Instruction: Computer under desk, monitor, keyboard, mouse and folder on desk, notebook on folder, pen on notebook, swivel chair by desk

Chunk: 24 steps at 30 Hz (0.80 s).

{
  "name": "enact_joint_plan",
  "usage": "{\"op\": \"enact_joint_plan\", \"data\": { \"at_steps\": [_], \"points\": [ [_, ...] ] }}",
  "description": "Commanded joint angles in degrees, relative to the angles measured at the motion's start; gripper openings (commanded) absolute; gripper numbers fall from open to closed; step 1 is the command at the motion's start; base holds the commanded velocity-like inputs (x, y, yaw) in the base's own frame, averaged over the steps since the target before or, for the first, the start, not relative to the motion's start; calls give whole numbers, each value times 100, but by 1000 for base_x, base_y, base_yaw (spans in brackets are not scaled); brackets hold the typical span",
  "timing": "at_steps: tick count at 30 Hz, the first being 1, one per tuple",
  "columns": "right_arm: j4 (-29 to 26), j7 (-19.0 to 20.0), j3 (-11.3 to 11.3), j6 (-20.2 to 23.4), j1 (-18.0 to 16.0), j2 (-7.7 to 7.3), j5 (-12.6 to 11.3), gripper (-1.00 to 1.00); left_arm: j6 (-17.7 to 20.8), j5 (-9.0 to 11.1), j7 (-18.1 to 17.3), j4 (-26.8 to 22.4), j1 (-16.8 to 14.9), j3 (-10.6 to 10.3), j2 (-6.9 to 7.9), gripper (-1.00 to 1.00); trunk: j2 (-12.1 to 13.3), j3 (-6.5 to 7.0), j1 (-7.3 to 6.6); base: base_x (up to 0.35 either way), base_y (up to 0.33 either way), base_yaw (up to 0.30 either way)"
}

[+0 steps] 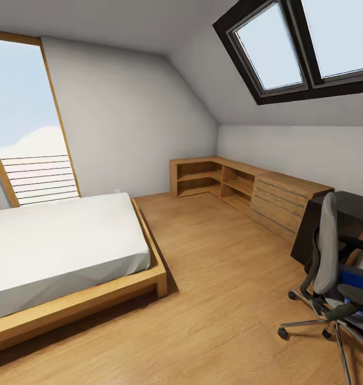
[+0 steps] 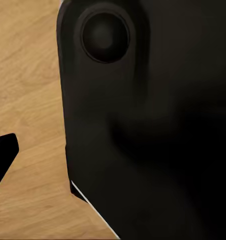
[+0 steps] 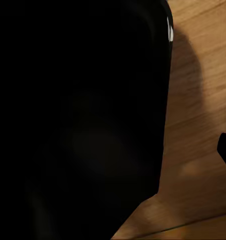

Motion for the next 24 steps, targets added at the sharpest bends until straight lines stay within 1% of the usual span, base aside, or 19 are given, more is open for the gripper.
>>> {"op": "enact_joint_plan", "data": {
  "at_steps": [1,2,4,5,7,9,11,13,14,15,17,18,20,21,22,24],
  "points": [
    [-33,-33,33,-33,-34,33,33,100,-33,33,8,-33,-34,33,33,100,39,15,-22,0,0,0],
    [-66,-65,67,-65,-67,65,66,100,-66,66,12,-66,-17,66,65,100,79,33,-44,0,0,0],
    [-132,-129,72,-130,-133,130,104,100,-130,130,17,-130,-5,131,6,100,159,69,-88,0,0,0],
    [-114,-95,41,-162,-166,162,71,100,-162,151,22,-162,6,96,-26,100,199,87,-109,0,0,0],
    [-50,-30,15,-166,-197,147,25,100,-160,84,24,-226,12,30,-90,100,279,123,-153,0,0,0],
    [15,24,-3,-102,-195,119,0,100,-95,20,26,-159,16,-30,-155,100,360,159,-197,0,0,0],
    [52,28,31,-38,-192,113,17,100,-31,-44,26,-123,17,-35,-167,100,440,195,-241,0,0,0],
    [45,19,77,27,-194,107,11,100,33,-44,26,-123,17,-35,-167,100,520,219,-285,0,0,-150],
    [44,18,78,-8,-194,106,10,100,65,-41,26,-123,17,-31,-167,100,560,231,-307,0,0,-181],
    [40,13,62,-683,-194,133,-18,100,67,-24,26,-127,17,-12,-167,100,600,243,-329,0,0,-232],
    [40,10,53,-1199,-194,152,-35,100,64,-16,26,-143,17,-13,-163,100,681,268,-373,0,0,-238],
    [41,10,51,-1340,-194,158,-38,100,63,-15,26,-155,17,-14,-162,100,721,280,-395,0,0,-240],
    [43,9,46,-1975,-194,202,-54,100,62,-12,26,-320,17,-16,-159,100,801,305,-439,0,0,-242],
    [43,9,45,-2204,-194,219,-61,100,62,-13,26,-457,17,-17,-157,100,841,318,-461,0,0,-243],
    [44,9,45,-2325,-194,228,-65,100,62,-11,26,-561,17,-17,-153,100,881,330,-483,0,0,-243],
    [42,9,45,-2387,-194,233,-68,100,62,-12,26,-648,17,-17,-151,100,961,353,-527,0,0,-242]
  ]
}}
